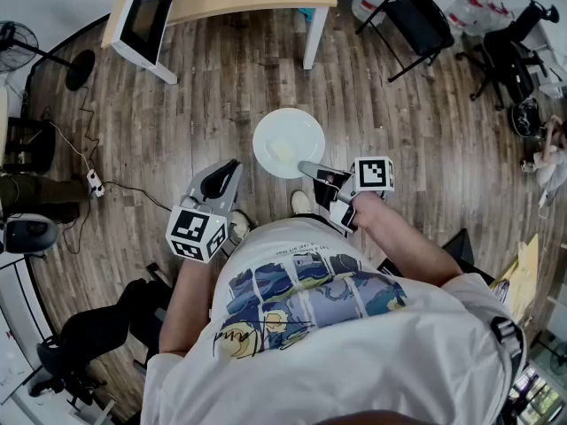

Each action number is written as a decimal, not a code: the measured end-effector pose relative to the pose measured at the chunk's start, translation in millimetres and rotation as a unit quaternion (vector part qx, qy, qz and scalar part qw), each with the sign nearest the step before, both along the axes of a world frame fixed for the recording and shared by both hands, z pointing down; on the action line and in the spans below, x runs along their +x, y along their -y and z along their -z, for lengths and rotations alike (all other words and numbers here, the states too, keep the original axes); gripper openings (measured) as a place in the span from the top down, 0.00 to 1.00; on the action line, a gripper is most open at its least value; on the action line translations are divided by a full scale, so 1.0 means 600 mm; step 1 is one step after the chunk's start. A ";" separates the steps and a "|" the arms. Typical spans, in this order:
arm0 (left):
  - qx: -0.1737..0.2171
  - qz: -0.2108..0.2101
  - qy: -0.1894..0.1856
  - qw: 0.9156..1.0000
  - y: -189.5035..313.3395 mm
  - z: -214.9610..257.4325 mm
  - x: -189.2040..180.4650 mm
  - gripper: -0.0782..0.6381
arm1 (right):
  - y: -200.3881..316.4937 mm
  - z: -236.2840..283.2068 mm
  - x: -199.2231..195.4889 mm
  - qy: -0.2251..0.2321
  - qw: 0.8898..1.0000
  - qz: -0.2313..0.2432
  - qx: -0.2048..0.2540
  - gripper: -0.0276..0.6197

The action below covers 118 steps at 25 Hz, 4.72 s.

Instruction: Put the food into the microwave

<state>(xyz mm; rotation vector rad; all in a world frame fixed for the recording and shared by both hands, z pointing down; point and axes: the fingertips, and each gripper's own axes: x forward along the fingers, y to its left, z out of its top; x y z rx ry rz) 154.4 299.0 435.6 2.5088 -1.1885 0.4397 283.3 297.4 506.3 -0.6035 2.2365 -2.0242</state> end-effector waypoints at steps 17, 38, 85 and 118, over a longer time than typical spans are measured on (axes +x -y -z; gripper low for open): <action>0.008 -0.020 -0.011 1.000 -0.100 0.020 -0.277 0.84 | -0.049 0.034 -0.285 -0.007 1.000 -0.013 -0.008 0.93; 0.013 -0.061 0.004 0.998 0.191 0.042 -0.287 0.84 | 0.274 0.025 -0.309 0.005 0.998 -0.062 -0.015 0.93; 0.071 -0.084 0.033 0.993 0.772 0.139 -0.424 0.84 | 1.022 -0.097 -0.415 0.022 0.978 -0.184 -0.091 0.93; 0.025 -0.014 0.042 0.999 0.855 0.124 -0.377 0.84 | 1.205 -0.207 -0.428 0.095 0.961 -0.199 -0.167 0.93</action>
